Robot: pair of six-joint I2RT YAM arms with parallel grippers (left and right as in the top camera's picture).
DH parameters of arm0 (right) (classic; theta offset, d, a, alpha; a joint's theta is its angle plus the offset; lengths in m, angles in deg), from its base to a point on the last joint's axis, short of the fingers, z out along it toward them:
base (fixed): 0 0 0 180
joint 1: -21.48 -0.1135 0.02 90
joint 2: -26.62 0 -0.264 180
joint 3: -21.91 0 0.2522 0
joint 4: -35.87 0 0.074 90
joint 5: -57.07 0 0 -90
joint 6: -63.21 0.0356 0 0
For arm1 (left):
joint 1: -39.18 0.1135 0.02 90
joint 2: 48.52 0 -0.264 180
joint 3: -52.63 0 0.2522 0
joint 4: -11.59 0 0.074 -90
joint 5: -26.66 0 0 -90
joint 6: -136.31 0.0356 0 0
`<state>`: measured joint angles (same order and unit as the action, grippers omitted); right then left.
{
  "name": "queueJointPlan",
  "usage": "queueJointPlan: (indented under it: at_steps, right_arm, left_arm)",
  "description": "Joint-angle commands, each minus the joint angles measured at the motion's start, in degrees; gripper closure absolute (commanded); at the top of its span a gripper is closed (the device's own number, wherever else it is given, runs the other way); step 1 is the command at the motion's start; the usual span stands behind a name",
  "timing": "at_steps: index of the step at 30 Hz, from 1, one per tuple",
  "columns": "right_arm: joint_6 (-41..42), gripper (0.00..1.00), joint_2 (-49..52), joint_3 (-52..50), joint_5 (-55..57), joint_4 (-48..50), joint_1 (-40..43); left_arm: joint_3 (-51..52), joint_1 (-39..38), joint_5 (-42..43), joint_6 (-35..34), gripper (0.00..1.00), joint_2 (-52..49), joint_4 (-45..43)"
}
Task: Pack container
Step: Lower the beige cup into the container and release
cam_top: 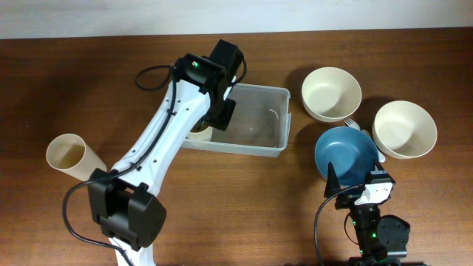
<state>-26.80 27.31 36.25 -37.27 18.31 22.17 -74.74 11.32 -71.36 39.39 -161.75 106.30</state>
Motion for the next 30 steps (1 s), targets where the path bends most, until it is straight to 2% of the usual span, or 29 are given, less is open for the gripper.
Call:
queueJointPlan:
  at_steps: [1, 8, 11, 17, 22, 30]
  right_arm:
    - [0.22, 0.01, -0.5, -0.26, 0.28, -0.31, -0.31]
    - [0.22, 0.01, -0.5, -0.26, 0.28, -0.31, -0.31]
    - [0.22, 0.01, -0.5, -0.26, 0.28, -0.31, -0.31]
    - [0.22, 0.01, -0.5, -0.26, 0.28, -0.31, -0.31]
    - [0.22, 0.01, -0.5, -0.26, 0.28, -0.31, -0.31]
    - [0.22, 0.01, -0.5, -0.26, 0.28, -0.31, -0.31]
  left_arm:
    - [-4.87, 0.0, -1.07, 0.09, 0.45, -0.33, 2.38]
    - [-15.32, 0.52, -3.04, -0.02, 0.45, 0.2, 11.5]
    - [-18.36, 2.08, -5.4, -3.21, 0.44, 1.64, 15.8]
    - [-17.81, 8.98, -5.75, -5.42, 0.4, 7.82, 15.76]
    - [-13.0, 17.64, -5.09, -5.95, 0.38, 12.66, 15.76]
    - [4.79, 28.22, -3.39, -9.44, 0.39, 17.03, 14.34]
